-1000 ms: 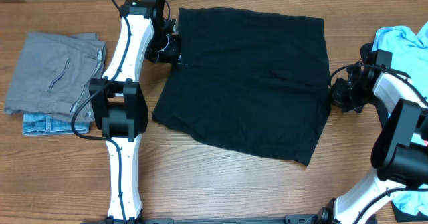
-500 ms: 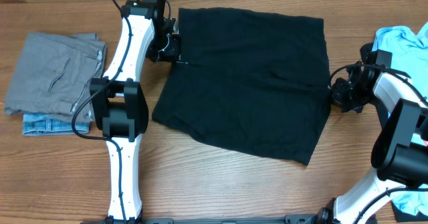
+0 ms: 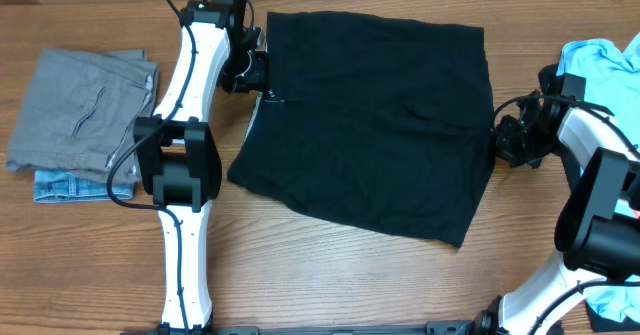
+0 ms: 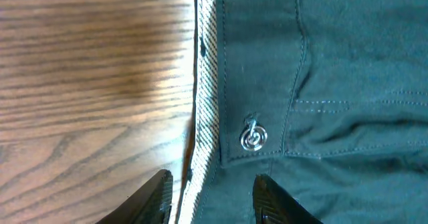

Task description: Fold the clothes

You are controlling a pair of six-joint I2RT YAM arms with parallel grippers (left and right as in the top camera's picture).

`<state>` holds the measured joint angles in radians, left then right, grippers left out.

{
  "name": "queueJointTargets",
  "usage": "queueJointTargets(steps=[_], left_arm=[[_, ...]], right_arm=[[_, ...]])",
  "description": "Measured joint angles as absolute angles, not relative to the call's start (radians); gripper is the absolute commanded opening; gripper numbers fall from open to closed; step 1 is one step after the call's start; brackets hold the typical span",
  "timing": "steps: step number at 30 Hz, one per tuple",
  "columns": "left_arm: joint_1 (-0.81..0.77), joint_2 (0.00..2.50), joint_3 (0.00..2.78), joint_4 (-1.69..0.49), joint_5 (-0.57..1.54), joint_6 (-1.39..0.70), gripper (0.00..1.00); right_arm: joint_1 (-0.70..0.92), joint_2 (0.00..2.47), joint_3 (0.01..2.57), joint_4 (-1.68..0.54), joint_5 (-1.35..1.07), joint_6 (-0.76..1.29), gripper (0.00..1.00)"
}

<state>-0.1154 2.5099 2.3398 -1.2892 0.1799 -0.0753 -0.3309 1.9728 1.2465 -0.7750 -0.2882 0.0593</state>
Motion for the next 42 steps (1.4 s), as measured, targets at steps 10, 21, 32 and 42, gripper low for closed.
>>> queueJointTargets(steps=[10, 21, 32, 42], left_arm=[[-0.115, 2.510, 2.384, -1.296, 0.301, -0.076, 0.43], [-0.115, 2.506, 2.491, -1.276, 0.363, -0.102, 0.48], [-0.130, 2.506, 2.383, -1.128, 0.367, -0.143, 0.47], [-0.137, 2.506, 2.257, -1.036, 0.323, -0.188, 0.47]], right_arm=[[-0.337, 1.975, 1.309, -0.842, -0.257, 0.068, 1.00], [-0.410, 1.980, 1.463, -1.031, -0.198, 0.042, 1.00], [-0.421, 1.980, 1.479, -0.938, -0.372, -0.109, 0.45], [-0.371, 1.984, 1.480, -0.906, -0.537, -0.223, 0.08]])
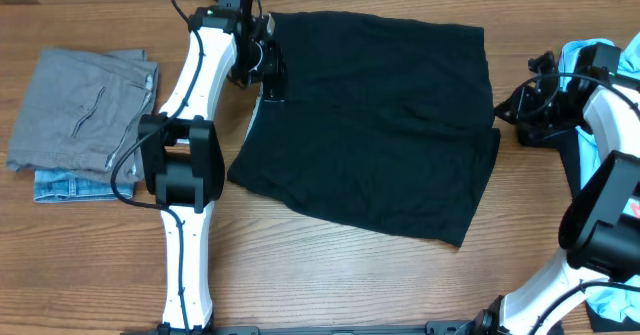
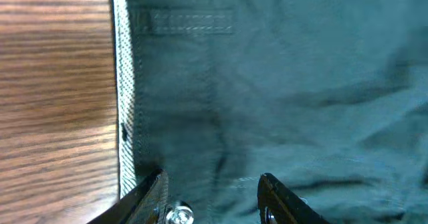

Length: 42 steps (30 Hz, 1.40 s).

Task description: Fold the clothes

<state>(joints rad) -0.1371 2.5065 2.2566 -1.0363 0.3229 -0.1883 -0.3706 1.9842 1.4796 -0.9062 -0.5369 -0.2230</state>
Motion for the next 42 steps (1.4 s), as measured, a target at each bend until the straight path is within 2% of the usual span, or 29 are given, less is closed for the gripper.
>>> queueJointTargets(steps=[11, 20, 26, 32, 38, 42], left_arm=[[-0.137, 2.504, 2.163, -0.991, 0.249, -0.189, 0.46], [-0.139, 2.502, 2.164, -0.998, 0.226, -0.189, 0.46], [-0.137, 2.506, 2.308, -1.137, 0.195, -0.189, 0.49], [-0.137, 2.497, 2.594, -1.306, 0.185, -0.190, 0.50], [-0.137, 2.487, 2.599, -1.451, 0.184, -0.188, 0.49], [-0.137, 2.487, 2.554, -1.486, 0.182, -0.188, 0.49]], right_arm=[[-0.366, 2.111, 1.479, -0.929, -0.494, -0.235, 0.08], [-0.366, 2.130, 1.479, -0.951, -0.327, -0.181, 0.09], [-0.368, 2.135, 1.523, -0.990, -0.245, -0.103, 0.07], [-0.373, 2.149, 1.765, -1.222, -0.219, -0.064, 0.04], [-0.372, 2.112, 1.864, -1.452, -0.348, -0.098, 0.04], [-0.371, 2.107, 1.779, -1.400, -0.381, -0.117, 0.05]])
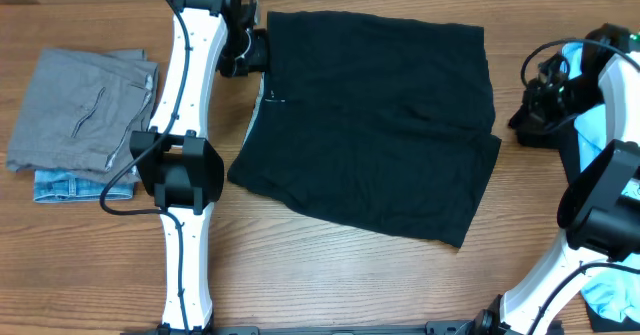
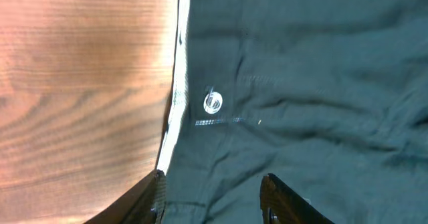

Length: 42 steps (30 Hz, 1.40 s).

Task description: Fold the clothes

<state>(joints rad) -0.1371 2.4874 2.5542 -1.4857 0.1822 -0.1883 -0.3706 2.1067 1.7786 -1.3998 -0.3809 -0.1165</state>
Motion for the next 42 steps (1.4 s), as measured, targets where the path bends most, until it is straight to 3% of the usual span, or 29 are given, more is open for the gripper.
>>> queueJointTargets(steps=[10, 12, 15, 17, 25, 34, 35, 36, 38, 42], left_arm=[[-0.137, 2.487, 2.460, -1.538, 0.182, -0.180, 0.50], [-0.137, 2.487, 2.458, -1.545, 0.181, -0.173, 0.49], [-0.135, 2.487, 2.458, -1.553, 0.161, -0.155, 0.29], [-0.131, 2.487, 2.458, -1.566, 0.151, -0.148, 0.23], [-0.067, 2.396, 2.458, -1.636, 0.134, -0.151, 0.29], [-0.060, 2.000, 2.455, -1.684, 0.181, -0.150, 0.43], [-0.069, 1.943, 2.434, -1.683, 0.195, -0.151, 0.47], [-0.074, 1.911, 2.416, -1.684, 0.201, -0.151, 0.59], [-0.093, 1.813, 2.332, -1.681, 0.216, -0.151, 0.74], [-0.112, 1.689, 2.120, -1.690, 0.216, -0.154, 0.76]], right_arm=[[-0.371, 2.107, 1.484, -1.105, -0.311, -0.041, 0.05], [-0.371, 2.107, 1.449, -1.075, -0.253, 0.015, 0.09], [-0.373, 2.099, 1.447, -1.062, -0.215, 0.060, 0.09], [-0.373, 2.099, 1.450, -1.072, -0.208, 0.075, 0.09], [-0.373, 2.070, 1.621, -1.327, -0.189, 0.123, 0.10], [-0.344, 1.726, 1.654, -1.517, -0.144, 0.194, 0.22], [-0.334, 1.692, 1.655, -1.540, -0.142, 0.197, 0.23], [-0.319, 1.643, 1.655, -1.582, -0.141, 0.199, 0.25], [-0.295, 1.594, 1.655, -1.621, -0.140, 0.202, 0.29], [-0.227, 1.523, 1.655, -1.657, -0.137, 0.208, 0.33]])
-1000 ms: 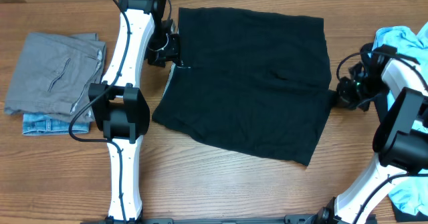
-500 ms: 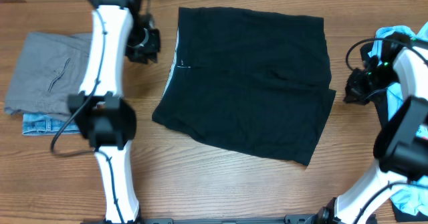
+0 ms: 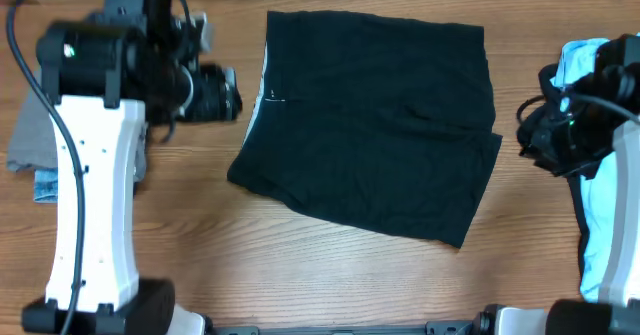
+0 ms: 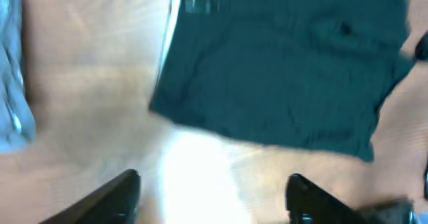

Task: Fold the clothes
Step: 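Release the shorts and move both grippers toward the bottom corners, then lower both grippers and grasp the shorts' bottom left and right edges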

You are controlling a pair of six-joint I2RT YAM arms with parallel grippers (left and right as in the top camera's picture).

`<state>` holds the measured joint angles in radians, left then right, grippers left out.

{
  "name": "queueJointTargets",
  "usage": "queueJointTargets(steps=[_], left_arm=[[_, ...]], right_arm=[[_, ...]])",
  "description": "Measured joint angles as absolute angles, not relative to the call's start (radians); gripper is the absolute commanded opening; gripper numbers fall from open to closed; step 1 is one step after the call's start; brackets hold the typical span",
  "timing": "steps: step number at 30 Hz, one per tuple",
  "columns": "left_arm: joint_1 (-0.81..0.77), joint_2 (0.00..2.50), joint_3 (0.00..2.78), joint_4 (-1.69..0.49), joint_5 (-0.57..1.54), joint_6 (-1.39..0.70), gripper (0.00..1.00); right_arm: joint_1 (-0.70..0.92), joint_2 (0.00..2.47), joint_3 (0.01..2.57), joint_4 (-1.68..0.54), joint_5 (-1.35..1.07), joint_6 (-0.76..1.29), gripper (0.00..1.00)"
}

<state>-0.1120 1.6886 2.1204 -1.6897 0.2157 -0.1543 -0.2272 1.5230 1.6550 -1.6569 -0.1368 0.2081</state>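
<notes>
A pair of black shorts [image 3: 370, 115] lies flat on the wooden table [image 3: 330, 275], its waistband with a small button to the left. In the left wrist view the black shorts [image 4: 281, 70] show whole from high up. My left gripper [image 4: 212, 200] is raised well above the table, left of the shorts, open and holding nothing. In the overhead view the left gripper [image 3: 222, 93] hangs beside the waistband. My right gripper [image 3: 548, 143] is at the shorts' right edge, against dark cloth; its jaws cannot be made out.
A folded grey garment [image 3: 25, 125] on folded jeans [image 3: 45, 187] lies at the far left, mostly behind my left arm. Light blue clothing [image 3: 605, 145] is piled at the right edge under my right arm.
My left arm has risen high above the table and sits farther left, its gripper wider open. The right arm has come down slightly toward the shorts' right edge. The shorts lie unchanged.
My left gripper was open low over the waistband button at the shorts' left edge, then slightly farther up that edge, then back by the button. It now hangs high and clear. My right gripper drew away from the right hem toward the blue pile.
</notes>
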Motion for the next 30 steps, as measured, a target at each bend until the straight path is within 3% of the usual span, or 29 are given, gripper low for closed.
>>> queueJointTargets(steps=[1, 2, 3, 13, 18, 20, 22, 23, 26, 30], left_arm=[[-0.116, 1.668, 2.079, -1.688, 0.213, -0.154, 0.76], [-0.117, 1.645, 2.025, -1.687, 0.212, -0.154, 0.76], [-0.117, 1.626, 1.976, -1.682, 0.212, -0.154, 0.77], [-0.117, 1.582, 1.523, -1.404, 0.205, -0.154, 0.82], [-0.117, 1.584, 1.337, -1.268, 0.205, -0.154, 0.91], [-0.117, 1.584, 1.273, -1.204, 0.205, -0.156, 0.98], [-0.117, 1.584, 1.227, -1.156, 0.205, -0.155, 1.00], [-0.117, 1.584, 1.201, -1.123, 0.205, -0.159, 1.00], [-0.117, 1.584, 1.145, -1.053, 0.206, -0.158, 1.00], [-0.117, 1.584, 1.105, -1.010, 0.206, -0.159, 1.00]], right_arm=[[-0.209, 1.510, 1.655, -1.660, -0.138, 0.209, 0.43], [-0.179, 1.492, 1.655, -1.662, -0.138, 0.209, 0.67], [-0.154, 1.478, 1.655, -1.660, -0.141, 0.210, 1.00], [0.023, 1.444, 1.501, -1.537, -0.234, 0.209, 1.00], [0.036, 1.444, 1.281, -1.456, -0.284, 0.210, 0.99], [0.036, 1.446, 1.194, -1.421, -0.296, 0.209, 0.85], [0.036, 1.449, 1.131, -1.379, -0.304, 0.212, 0.80], [0.036, 1.451, 1.094, -1.351, -0.310, 0.217, 0.71], [0.036, 1.451, 1.039, -1.301, -0.314, 0.253, 0.64], [0.036, 1.451, 0.992, -1.257, -0.305, 0.331, 0.63]])
